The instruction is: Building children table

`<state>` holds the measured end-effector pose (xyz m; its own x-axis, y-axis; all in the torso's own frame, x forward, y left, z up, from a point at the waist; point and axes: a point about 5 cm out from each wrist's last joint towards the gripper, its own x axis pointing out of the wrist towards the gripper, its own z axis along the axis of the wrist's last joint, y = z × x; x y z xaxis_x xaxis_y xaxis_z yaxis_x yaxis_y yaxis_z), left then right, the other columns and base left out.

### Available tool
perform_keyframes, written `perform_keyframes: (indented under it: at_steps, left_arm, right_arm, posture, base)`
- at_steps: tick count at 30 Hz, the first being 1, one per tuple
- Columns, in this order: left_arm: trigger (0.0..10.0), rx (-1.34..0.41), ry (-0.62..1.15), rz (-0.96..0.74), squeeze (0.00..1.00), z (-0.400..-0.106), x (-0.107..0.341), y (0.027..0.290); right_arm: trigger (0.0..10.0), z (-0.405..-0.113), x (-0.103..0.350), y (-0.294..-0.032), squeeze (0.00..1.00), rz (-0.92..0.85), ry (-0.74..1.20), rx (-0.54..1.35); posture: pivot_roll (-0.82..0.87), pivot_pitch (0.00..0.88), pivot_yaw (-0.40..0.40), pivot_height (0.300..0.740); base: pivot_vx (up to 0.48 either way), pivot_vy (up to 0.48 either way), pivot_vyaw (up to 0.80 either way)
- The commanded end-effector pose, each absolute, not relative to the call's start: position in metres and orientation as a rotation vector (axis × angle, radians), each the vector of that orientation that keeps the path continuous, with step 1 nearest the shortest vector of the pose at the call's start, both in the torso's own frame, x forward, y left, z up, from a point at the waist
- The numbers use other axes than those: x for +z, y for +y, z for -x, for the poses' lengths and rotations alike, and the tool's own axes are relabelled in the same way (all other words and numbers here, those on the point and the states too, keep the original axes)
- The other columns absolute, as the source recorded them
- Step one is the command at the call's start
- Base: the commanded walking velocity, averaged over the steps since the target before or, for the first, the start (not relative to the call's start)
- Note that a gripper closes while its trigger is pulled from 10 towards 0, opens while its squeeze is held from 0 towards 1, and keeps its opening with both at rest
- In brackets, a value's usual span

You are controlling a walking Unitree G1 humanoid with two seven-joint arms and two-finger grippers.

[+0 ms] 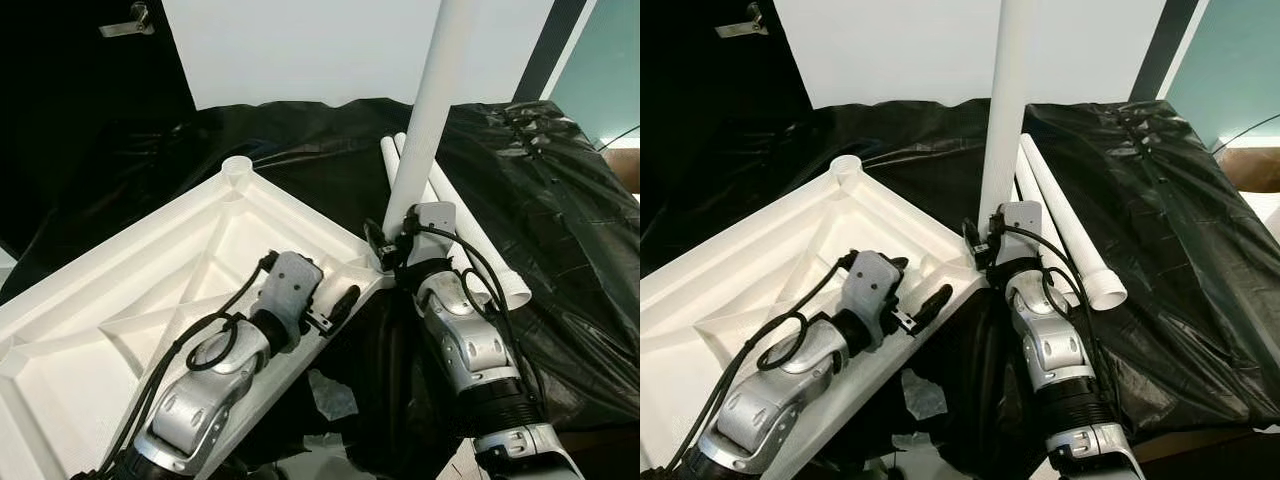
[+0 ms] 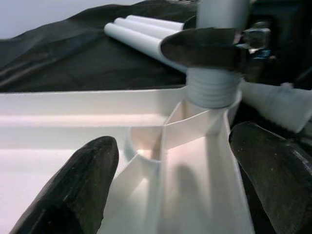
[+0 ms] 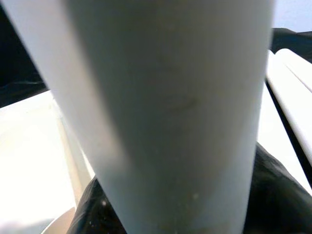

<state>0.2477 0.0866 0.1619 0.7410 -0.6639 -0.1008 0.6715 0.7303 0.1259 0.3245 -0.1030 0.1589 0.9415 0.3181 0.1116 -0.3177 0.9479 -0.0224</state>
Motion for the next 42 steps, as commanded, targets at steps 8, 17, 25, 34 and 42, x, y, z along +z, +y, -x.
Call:
perform_keyframes:
  at_steps: [8, 17, 25, 34, 42]
  left_arm:
    - [10.0, -0.756, 0.093, -0.093, 0.00, -0.248, 0.160, 0.092]
    - [10.0, -0.756, 0.117, -0.105, 0.00, -0.246, 0.160, 0.095]
    - [10.0, -0.766, 0.131, -0.103, 0.00, -0.245, 0.161, 0.097]
    - [10.0, -0.770, 0.128, -0.119, 0.00, -0.247, 0.164, 0.097]
    - [10.0, -0.763, 0.130, -0.121, 0.00, -0.245, 0.163, 0.099]
  right_arm:
    - [10.0, -0.326, 0.148, -0.120, 1.00, -0.004, -0.061, 0.417]
    - [10.0, -0.333, 0.156, -0.138, 1.00, 0.080, -0.062, 0.719]
    - [10.0, -0.344, 0.163, -0.135, 0.00, 0.142, -0.064, 0.850]
    - [0.0, -0.354, 0.156, -0.125, 0.00, 0.174, -0.011, 0.934]
    - [0.0, -0.354, 0.148, -0.126, 0.00, 0.192, 0.033, 0.871]
  posture:
    - [0.09, 0.079, -0.008, 0.740]
    - [0.11, 0.086, -0.011, 0.740]
    - [0.12, 0.077, -0.001, 0.740]
    - [0.13, 0.063, -0.002, 0.740]
    - [0.13, 0.055, -0.004, 0.740]
  base:
    - [0.000, 0.000, 0.00]
    - [0.000, 0.000, 0.00]
    - [0.000, 0.000, 0.00]
    - [0.000, 0.000, 0.00]
    - [0.000, 0.000, 0.00]
